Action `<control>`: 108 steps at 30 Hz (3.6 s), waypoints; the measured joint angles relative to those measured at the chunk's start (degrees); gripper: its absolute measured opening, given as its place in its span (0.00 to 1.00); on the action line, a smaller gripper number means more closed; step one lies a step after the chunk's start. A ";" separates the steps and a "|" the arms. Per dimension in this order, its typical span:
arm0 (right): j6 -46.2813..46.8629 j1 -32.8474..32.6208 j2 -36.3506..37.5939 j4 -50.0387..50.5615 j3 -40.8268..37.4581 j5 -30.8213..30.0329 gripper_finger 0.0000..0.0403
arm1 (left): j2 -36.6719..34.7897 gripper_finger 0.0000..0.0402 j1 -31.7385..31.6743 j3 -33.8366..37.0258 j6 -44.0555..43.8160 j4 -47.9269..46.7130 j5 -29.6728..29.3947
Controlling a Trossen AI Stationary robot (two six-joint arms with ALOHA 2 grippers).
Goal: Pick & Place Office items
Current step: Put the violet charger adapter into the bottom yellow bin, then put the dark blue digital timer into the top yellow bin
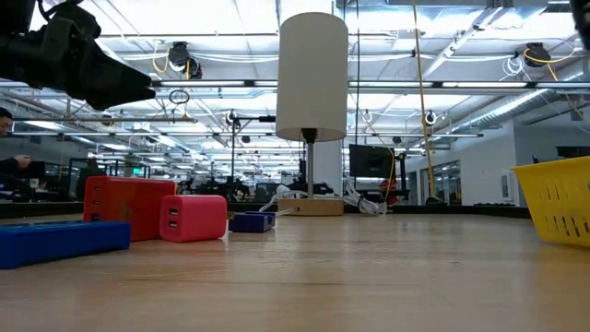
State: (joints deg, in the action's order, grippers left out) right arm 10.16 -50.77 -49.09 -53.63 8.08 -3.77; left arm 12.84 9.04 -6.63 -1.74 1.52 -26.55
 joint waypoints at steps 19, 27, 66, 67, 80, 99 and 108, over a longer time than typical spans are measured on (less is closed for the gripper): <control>5.14 -1.56 -13.49 23.73 17.04 -13.40 0.30 | 0.00 0.67 0.00 0.00 0.00 0.00 0.02; 12.53 -3.36 -21.54 32.76 20.76 -18.78 0.30 | 0.01 0.67 0.00 0.00 0.00 0.00 0.02; 26.87 -3.40 -24.21 44.41 20.63 -16.88 0.32 | 0.02 0.67 0.00 -0.02 0.00 0.00 0.02; 27.47 -3.40 -24.21 44.82 20.63 -16.90 0.32 | 0.02 0.67 0.00 -0.02 0.00 0.00 0.02; 28.23 -3.40 -24.21 44.81 20.63 -16.90 0.34 | 0.02 0.67 0.00 -0.02 0.00 0.00 0.02; 26.72 -3.38 -24.21 41.41 20.63 -16.92 0.40 | 0.02 0.67 0.00 -0.04 0.00 0.00 0.02; 26.44 -3.31 -24.21 41.42 20.63 -16.98 0.41 | 0.02 0.67 0.00 -0.04 0.00 0.00 0.02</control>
State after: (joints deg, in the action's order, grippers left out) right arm 36.60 -54.08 -73.30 -12.21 28.71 -20.75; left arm 12.86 9.04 -6.68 -1.74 1.52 -26.52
